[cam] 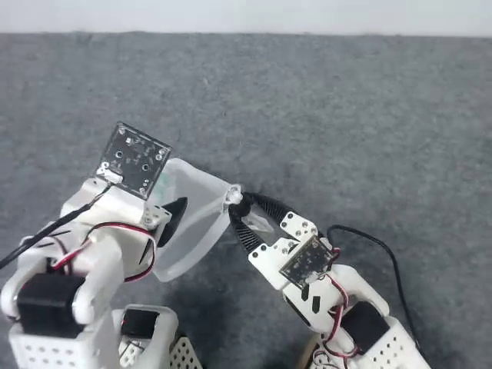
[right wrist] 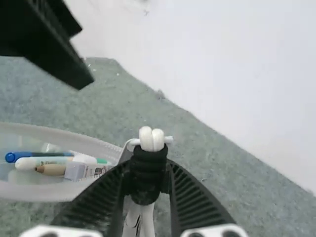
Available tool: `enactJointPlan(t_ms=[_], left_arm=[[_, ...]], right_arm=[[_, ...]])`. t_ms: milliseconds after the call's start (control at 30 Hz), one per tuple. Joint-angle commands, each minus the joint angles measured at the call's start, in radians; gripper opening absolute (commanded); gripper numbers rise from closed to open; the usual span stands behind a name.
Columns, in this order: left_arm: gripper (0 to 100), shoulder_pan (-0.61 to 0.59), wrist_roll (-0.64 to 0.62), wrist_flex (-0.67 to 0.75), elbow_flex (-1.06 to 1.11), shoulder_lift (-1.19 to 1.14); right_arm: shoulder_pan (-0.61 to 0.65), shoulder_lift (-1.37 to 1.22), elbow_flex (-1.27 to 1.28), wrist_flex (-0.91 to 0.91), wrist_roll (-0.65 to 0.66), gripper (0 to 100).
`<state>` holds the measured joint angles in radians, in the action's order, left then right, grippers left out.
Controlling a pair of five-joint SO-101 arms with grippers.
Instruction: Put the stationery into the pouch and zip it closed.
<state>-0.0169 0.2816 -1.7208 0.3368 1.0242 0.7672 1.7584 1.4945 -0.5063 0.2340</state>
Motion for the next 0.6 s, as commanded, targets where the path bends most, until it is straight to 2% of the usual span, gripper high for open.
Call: enactJointPlan(t_ms=[0,333,567], left_arm=[[24,0.029,0.029,-0.037,0.021,0.0],[24,0.058,0.06,-0.035,0.145,0.005],[24,-0.003,0.15,-0.035,0.234,0.005]], right_arm=[[-0.031,-0.001,-0.018,0.058,-0.012,0.6],[-0.105,-0.363,-0.17,0.16,-0.081,0.6],[-0.107,-0.401,-0.203,0.163,-0.084,0.6]])
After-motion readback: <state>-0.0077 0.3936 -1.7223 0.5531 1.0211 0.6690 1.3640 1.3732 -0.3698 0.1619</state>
